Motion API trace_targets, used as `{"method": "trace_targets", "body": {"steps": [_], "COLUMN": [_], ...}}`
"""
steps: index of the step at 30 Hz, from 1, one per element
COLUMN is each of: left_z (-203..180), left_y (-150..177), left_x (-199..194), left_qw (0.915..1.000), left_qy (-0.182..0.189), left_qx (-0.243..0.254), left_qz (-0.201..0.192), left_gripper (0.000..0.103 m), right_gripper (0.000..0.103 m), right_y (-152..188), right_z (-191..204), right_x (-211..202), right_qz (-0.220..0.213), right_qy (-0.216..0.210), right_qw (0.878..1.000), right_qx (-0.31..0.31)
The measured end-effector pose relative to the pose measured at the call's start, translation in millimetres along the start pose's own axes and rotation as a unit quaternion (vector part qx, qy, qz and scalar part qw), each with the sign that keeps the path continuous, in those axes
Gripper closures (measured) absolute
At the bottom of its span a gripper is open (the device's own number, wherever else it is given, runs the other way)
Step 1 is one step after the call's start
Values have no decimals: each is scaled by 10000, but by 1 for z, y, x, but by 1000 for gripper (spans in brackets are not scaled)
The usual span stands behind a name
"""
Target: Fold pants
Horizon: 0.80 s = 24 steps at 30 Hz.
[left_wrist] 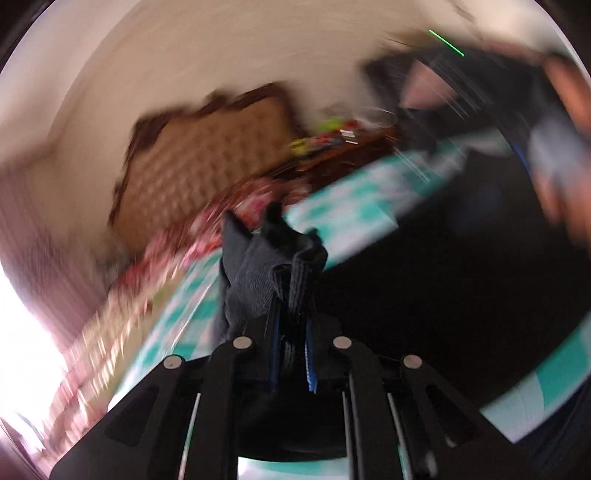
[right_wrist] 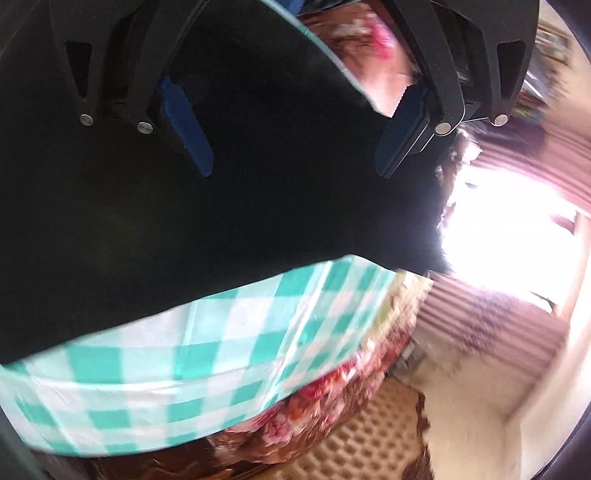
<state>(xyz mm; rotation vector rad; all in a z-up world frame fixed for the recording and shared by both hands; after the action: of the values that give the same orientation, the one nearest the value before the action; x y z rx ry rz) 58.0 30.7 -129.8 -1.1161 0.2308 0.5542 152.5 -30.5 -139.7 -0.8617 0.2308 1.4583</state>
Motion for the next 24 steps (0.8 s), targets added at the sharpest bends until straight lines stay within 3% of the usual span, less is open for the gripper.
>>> {"method": "trace_targets", "body": {"steps": [3,6,12,18,20,22,24], "left_z": [-52,-65,-45,-42,-43,-46,-53], "left_y": [20,31,14,10,7,8,2], "left_x": [6,11,11,3,1,-3,-5], "left_qw": [9965,9921,9974,9973,9969,9965,9959], "left_qy": [39,-219,-145,-80,-23,51,135], "left_qx": [829,1235,700,670,685,710,723], "left_qz": [26,-50,-111,-293,-375,-446,-528], "left_gripper": [92,92,92,92,92,92,92], "right_gripper": [16,16,16,17,32,63,74], "right_y": [5,8,14,-4,-9,-15,-19], "right_z": [-11,-11,1,13,12,15,14], "right_x": [-11,-8,25,71,80,85,75], "right_qz": [-4,135,818,1305,1437,1471,1340], "right_qy": [-191,-274,-704,-838,-782,-756,-660], "right_qw": [9996,9992,9935,9876,9862,9862,9887], "right_qx": [228,243,354,255,268,87,-98]}}
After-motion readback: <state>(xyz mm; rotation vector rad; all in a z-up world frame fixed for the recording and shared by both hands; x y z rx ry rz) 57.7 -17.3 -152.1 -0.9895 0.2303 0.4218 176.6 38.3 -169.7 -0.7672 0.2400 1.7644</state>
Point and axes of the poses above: each gripper's, at about its wrist camera, not at the fingertips, and x roughly the way its jaws point, z to its left, y to its underside, the point moved 4 cm from there along x, roughly the way its jaws point, and after that the axes turned 8 degrees about -x, right-handed, at the moved point
